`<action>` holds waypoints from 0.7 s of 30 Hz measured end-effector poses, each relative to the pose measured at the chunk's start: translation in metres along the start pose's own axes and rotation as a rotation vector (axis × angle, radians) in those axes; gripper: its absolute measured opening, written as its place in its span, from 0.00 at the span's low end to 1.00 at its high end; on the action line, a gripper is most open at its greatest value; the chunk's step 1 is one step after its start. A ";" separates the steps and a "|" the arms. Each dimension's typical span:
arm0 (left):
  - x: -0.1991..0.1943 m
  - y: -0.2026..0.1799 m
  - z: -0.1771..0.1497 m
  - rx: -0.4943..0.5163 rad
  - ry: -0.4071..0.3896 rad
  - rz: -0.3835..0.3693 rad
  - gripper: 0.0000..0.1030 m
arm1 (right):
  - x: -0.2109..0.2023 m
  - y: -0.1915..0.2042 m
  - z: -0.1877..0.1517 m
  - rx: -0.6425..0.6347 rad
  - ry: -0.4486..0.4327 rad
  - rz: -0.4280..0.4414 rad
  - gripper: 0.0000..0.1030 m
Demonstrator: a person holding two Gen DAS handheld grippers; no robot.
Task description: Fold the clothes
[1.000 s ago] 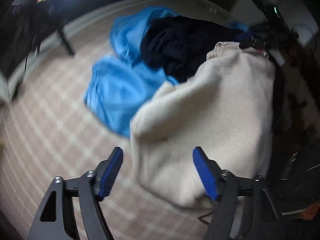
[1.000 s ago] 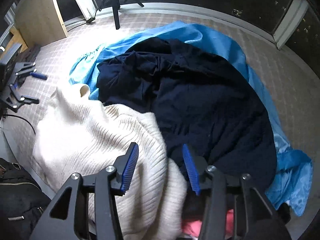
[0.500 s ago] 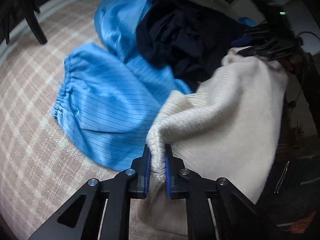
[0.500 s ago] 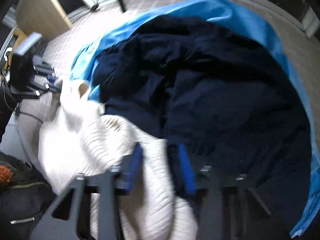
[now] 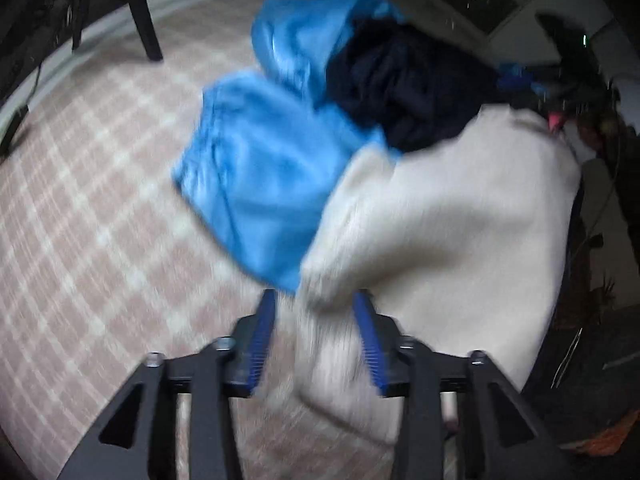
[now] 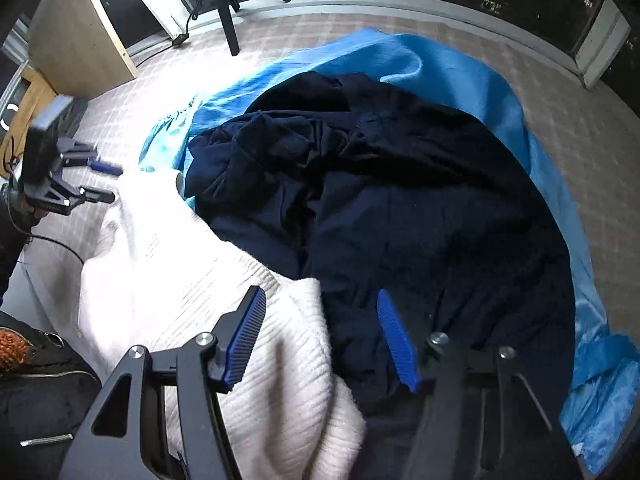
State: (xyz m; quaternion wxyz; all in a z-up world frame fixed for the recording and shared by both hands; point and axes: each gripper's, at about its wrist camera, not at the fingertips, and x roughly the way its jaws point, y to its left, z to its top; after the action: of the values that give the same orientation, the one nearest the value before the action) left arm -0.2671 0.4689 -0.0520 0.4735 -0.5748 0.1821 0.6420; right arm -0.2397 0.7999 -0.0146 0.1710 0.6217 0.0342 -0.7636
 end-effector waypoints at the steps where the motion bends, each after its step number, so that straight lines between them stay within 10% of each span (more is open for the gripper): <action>1: -0.001 -0.004 0.006 0.018 -0.006 -0.004 0.52 | -0.001 -0.003 -0.001 0.009 -0.001 0.008 0.56; 7: 0.038 -0.016 0.034 0.138 0.076 -0.007 0.54 | 0.008 -0.019 -0.011 0.042 0.030 0.090 0.56; 13: 0.045 -0.009 0.034 0.096 0.083 -0.045 0.10 | 0.027 -0.014 -0.017 0.010 0.073 0.127 0.56; 21: 0.016 -0.010 0.018 0.104 0.009 -0.053 0.08 | 0.015 0.010 -0.027 -0.081 0.035 -0.004 0.55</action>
State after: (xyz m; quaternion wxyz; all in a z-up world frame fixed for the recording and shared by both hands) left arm -0.2672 0.4941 -0.0584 0.5187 -0.5570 0.2020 0.6163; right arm -0.2143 0.7945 -0.0336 0.1937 0.6274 0.0694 -0.7510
